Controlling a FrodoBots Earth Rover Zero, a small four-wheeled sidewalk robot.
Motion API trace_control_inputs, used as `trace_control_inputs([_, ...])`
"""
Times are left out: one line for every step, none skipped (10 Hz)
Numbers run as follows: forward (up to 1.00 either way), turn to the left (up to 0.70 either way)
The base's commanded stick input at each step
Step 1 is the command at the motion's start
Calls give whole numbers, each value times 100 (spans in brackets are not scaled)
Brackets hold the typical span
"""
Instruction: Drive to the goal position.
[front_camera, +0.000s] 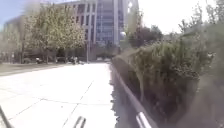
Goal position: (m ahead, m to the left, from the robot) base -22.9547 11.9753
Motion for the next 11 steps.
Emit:
trace_control_inputs([0,45])
trace_control_inputs([0,45])
trace_control_inputs([0,45])
trace_control_inputs([0,45])
trace_control_inputs([0,45])
trace_control_inputs([38,35])
trace_control_inputs([70,27])
trace_control_inputs([70,27])
trace_control_inputs([70,27])
trace_control_inputs([70,27])
trace_control_inputs([70,27])
